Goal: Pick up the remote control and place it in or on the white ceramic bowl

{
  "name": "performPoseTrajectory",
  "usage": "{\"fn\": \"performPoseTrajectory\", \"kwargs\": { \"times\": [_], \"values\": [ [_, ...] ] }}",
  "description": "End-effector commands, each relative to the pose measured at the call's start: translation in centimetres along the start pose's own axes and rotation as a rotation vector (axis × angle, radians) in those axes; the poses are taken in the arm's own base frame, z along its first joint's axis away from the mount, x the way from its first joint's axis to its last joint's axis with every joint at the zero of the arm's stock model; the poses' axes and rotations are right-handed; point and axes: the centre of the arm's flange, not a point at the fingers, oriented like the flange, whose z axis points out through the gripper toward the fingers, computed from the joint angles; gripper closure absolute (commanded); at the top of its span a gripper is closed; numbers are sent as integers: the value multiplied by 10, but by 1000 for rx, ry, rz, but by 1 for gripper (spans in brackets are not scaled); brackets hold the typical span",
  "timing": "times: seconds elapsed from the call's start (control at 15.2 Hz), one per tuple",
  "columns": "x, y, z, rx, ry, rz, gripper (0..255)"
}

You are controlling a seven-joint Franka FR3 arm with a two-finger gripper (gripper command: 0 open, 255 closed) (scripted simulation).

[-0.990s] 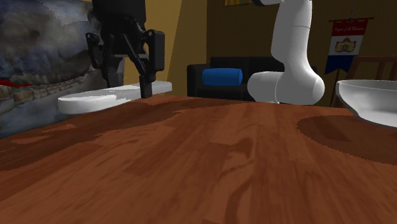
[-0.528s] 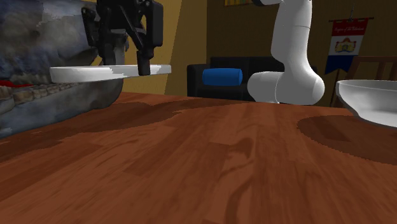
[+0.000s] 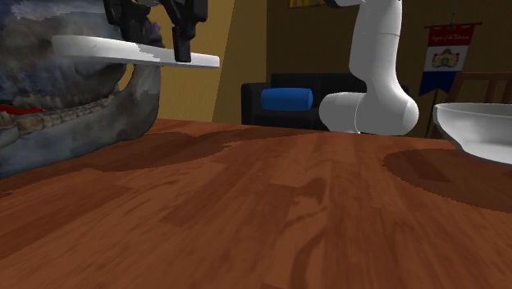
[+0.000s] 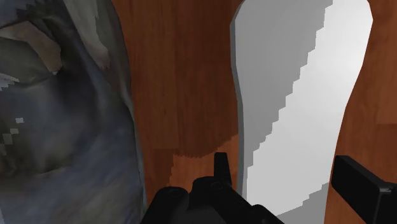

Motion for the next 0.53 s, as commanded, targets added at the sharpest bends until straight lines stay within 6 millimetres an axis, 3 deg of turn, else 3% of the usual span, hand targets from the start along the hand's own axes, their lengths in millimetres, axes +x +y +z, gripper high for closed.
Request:
{"fn": "performPoseTrajectory", "kwargs": {
  "times": [0.0, 0.46],
  "values": [
    [0, -1, -10, 0, 0, 0, 255],
    [-37, -85, -13, 0, 0, 0, 255]
  ]
}}
